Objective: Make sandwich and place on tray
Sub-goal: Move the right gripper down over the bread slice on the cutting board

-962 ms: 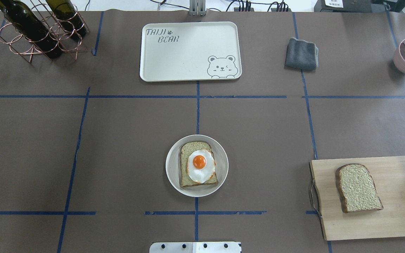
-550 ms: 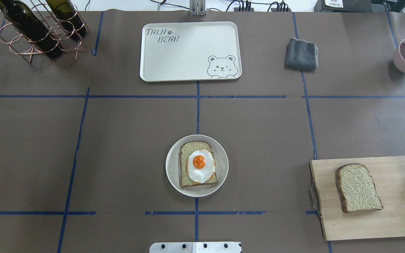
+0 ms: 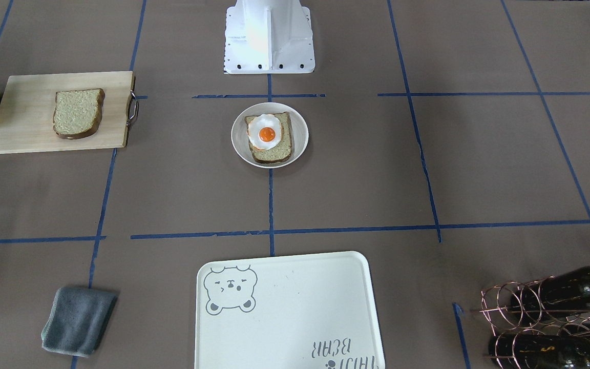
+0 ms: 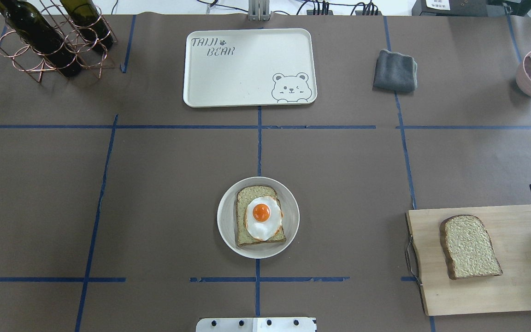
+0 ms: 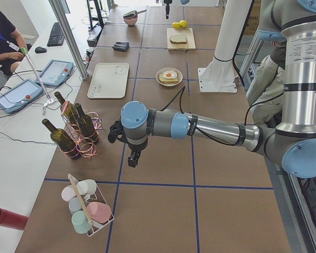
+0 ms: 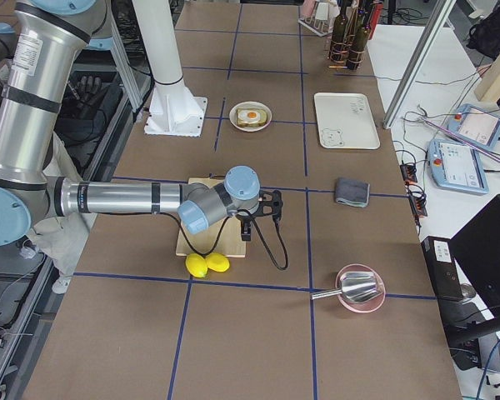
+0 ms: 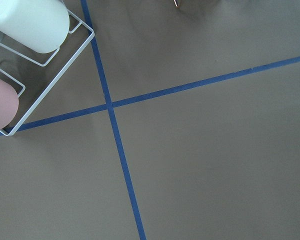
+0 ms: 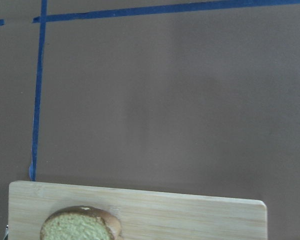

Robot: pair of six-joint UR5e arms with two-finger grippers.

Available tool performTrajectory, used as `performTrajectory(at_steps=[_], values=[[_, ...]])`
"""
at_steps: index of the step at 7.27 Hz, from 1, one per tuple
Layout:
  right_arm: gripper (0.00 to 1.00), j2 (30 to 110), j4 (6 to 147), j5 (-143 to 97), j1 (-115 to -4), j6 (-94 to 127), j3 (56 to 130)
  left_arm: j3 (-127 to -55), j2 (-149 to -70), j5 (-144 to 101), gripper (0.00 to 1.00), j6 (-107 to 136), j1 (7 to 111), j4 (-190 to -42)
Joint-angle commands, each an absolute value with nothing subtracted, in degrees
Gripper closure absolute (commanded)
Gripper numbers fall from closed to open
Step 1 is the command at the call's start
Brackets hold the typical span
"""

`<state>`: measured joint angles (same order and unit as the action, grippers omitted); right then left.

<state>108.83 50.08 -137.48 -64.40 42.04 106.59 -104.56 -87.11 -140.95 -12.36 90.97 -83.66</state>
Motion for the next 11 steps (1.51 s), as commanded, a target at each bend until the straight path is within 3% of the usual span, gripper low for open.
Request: performTrajectory(at_steps=[1, 6, 11], values=[[0.0, 108.99, 40.38, -126.87, -50.95, 58.54, 107.4, -104.77, -87.01, -140.98, 0.0, -12.13, 90.97, -83.67], [0.11, 110.83, 37.62, -125.86, -41.85, 62.75, 106.96, -104.77, -87.1, -141.06, 0.0, -12.13, 90.97, -83.67], [0.22, 111.36, 35.42, -125.86, -41.22, 65.83, 104.33, -104.77, -87.1, -141.06, 0.0, -12.13, 90.97, -83.67]])
